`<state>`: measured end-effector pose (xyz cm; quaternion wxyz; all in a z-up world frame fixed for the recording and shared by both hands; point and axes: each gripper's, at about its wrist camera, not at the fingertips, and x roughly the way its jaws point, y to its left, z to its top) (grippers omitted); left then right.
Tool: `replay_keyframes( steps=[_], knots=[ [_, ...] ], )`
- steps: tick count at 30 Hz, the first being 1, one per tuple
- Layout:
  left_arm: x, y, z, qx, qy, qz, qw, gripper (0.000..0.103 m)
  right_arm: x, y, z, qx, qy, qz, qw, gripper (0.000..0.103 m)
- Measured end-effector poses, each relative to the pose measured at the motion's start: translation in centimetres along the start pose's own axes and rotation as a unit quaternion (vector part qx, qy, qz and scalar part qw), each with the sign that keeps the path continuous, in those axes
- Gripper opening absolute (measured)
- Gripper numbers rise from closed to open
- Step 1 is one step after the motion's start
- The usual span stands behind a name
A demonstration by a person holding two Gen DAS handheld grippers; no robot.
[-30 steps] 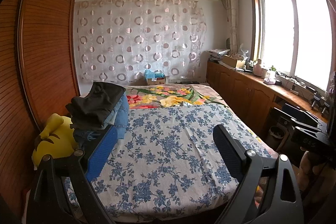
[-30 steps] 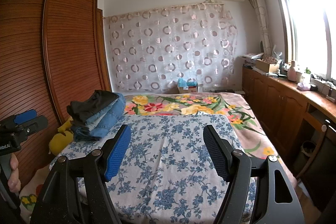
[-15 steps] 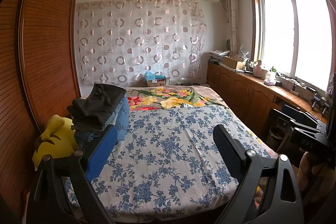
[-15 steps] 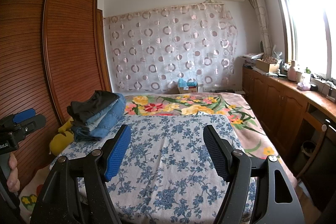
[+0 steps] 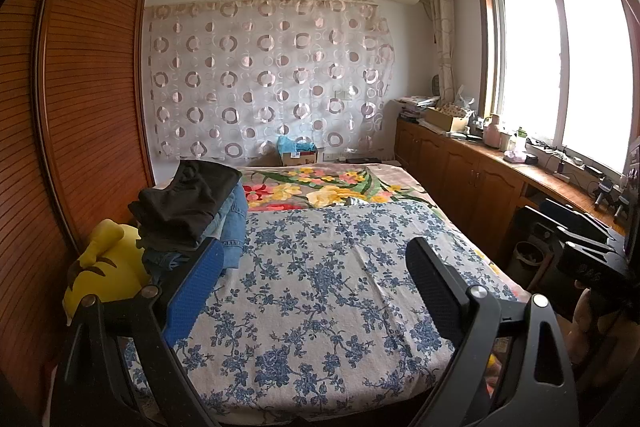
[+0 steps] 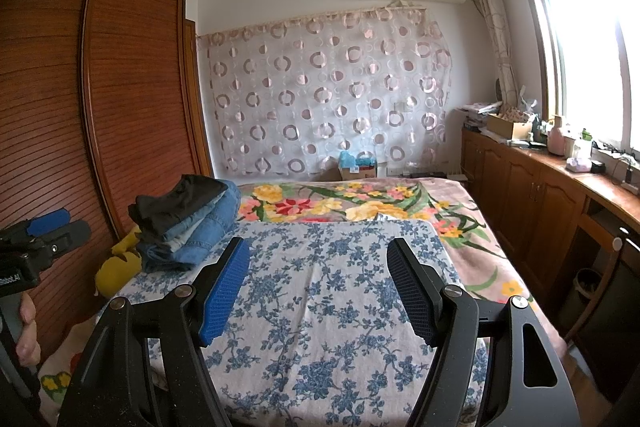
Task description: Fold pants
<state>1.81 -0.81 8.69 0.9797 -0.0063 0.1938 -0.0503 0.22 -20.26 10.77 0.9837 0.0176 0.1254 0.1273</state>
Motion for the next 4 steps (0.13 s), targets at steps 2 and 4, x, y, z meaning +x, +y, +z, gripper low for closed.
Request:
replay_keyframes(
  steps=[2, 4],
  knots=[
    [-0.05, 0.04, 0.05, 0.0, -0.001, 0.0, 1.0, 0.093, -0.02, 0.05, 0.04, 0.0, -0.001, 0.0, 1.0, 0.073],
    [0.03, -0.03, -0.06, 0.0, 0.0, 0.0, 1.0, 0.093, -0.08, 0.08, -0.04, 0.0, -0.002, 0.0, 1.0, 0.073]
  ],
)
